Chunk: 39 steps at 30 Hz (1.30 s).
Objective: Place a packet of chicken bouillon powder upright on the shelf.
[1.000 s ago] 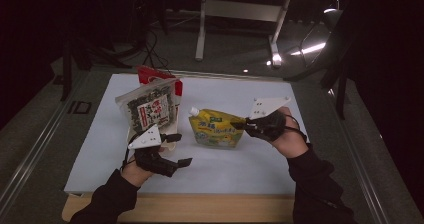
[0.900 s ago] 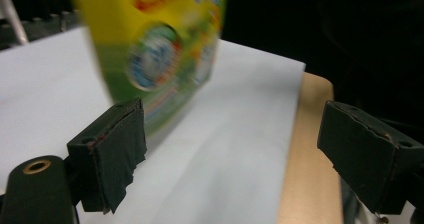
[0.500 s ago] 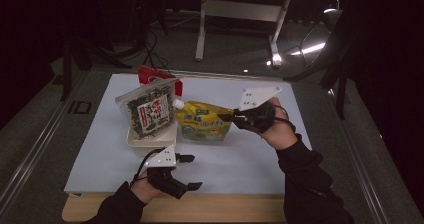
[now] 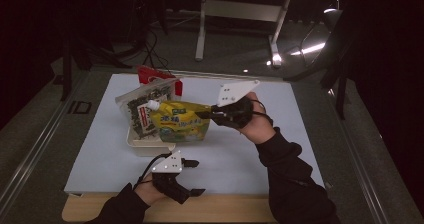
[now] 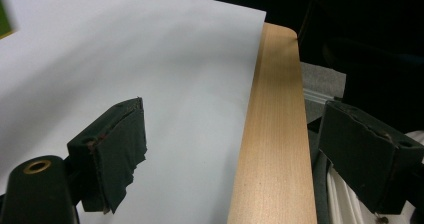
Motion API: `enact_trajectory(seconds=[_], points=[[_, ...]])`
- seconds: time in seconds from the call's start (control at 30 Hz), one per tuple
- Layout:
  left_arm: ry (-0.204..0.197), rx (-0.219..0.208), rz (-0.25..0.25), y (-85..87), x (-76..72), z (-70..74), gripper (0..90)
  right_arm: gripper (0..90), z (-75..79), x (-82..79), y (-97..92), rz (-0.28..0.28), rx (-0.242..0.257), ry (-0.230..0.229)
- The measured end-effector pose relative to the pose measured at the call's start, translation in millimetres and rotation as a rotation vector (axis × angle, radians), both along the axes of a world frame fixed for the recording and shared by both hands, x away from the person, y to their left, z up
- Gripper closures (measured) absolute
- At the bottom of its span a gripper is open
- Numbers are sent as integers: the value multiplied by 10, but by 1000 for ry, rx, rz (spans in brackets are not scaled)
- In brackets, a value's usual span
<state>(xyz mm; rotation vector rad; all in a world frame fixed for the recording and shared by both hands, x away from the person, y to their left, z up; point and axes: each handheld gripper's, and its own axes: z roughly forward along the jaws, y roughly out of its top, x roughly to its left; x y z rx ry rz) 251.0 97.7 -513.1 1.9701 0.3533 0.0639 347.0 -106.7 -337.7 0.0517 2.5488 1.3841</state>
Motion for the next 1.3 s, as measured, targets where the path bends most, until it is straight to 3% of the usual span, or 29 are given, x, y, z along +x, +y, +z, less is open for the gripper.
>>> enact_trajectory(seconds=[0.23, 0.63, 0.83, 1.1, 1.3], points=[[15, -2, 5, 4, -12, -38, 130, 900, -91, 100, 375, 23, 25, 16], [5, 5, 2, 30, -21, -36, 130, 900, -254, 204, 751, 58, 97, 56], [3, -2, 6, 46, -23, -27, 131, 899, -371, 220, 918, 72, 73, 61], [5, -1, 10, 58, -20, -30, 131, 900, -464, 249, 927, 90, 99, 108], [3, -2, 10, 59, -20, -27, 131, 900, -550, 221, 947, 108, 77, 117]])
